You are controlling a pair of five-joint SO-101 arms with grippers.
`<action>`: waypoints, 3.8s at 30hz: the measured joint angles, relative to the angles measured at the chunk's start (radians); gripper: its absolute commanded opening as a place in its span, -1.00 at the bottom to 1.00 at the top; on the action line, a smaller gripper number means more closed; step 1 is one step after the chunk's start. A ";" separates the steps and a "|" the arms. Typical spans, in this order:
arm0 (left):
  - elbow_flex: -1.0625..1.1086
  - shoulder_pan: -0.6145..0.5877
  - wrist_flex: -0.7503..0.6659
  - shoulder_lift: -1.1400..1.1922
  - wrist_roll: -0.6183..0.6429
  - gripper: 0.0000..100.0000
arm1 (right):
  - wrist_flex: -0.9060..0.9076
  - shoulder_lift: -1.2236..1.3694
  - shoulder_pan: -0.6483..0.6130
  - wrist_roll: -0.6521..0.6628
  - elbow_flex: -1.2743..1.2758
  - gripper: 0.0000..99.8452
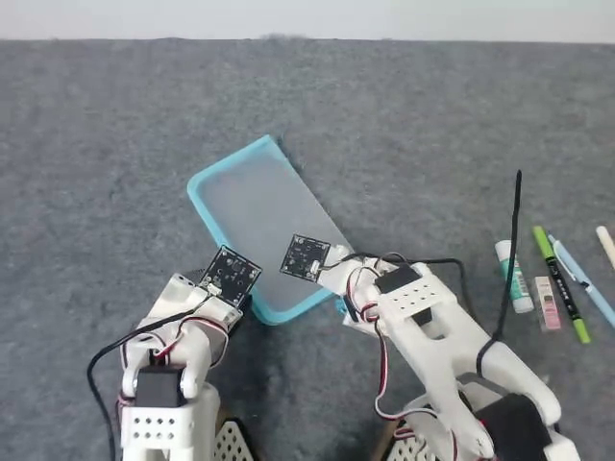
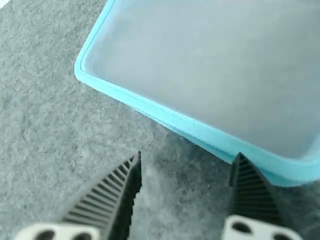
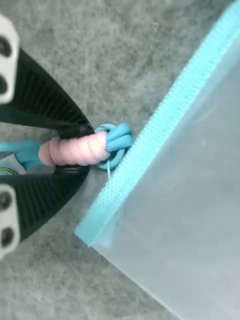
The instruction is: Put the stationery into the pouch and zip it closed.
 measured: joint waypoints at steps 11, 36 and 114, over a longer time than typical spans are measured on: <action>-0.011 -0.028 -0.046 0.000 0.075 -0.47 | 0.405 -0.269 0.196 -0.302 -0.259 -0.99; -1.013 0.164 0.189 1.158 0.519 -0.46 | 0.331 -0.456 0.212 -0.532 -0.344 -0.99; -0.486 0.137 -0.525 1.062 0.551 -0.56 | 0.146 -0.499 -0.055 -0.382 0.037 -0.99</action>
